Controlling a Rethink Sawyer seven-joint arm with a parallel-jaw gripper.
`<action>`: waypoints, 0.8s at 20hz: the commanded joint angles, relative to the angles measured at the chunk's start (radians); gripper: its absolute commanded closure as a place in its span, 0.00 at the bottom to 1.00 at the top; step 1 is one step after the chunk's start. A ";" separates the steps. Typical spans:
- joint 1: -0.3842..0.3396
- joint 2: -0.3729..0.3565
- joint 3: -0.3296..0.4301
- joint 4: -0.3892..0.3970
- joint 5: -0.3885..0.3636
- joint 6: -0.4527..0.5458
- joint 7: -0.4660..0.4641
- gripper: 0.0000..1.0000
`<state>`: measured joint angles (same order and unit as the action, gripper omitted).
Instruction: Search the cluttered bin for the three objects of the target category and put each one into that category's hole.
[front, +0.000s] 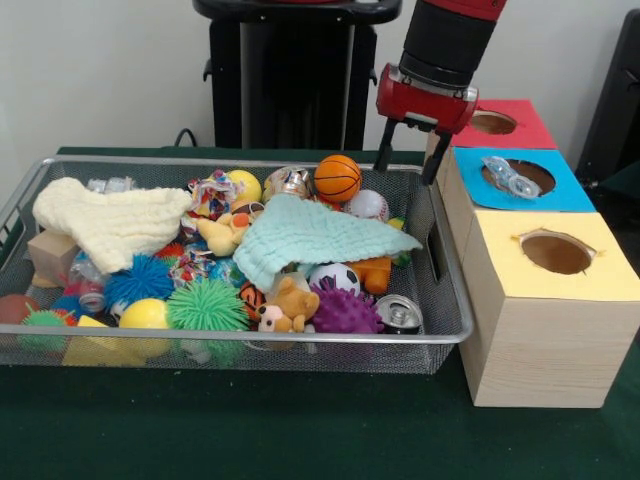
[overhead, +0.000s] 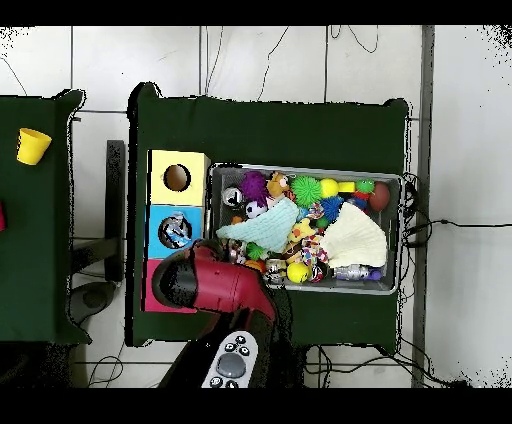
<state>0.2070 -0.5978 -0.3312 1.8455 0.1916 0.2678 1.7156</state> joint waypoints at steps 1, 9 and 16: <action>-0.008 0.004 -0.004 -0.049 0.030 0.140 0.202 0.00; 0.030 0.029 -0.010 -0.075 0.061 0.151 0.247 0.00; 0.053 0.034 -0.033 -0.119 0.077 0.221 0.255 0.00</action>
<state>0.2523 -0.5993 -0.3805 1.8189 0.2146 0.3346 1.7156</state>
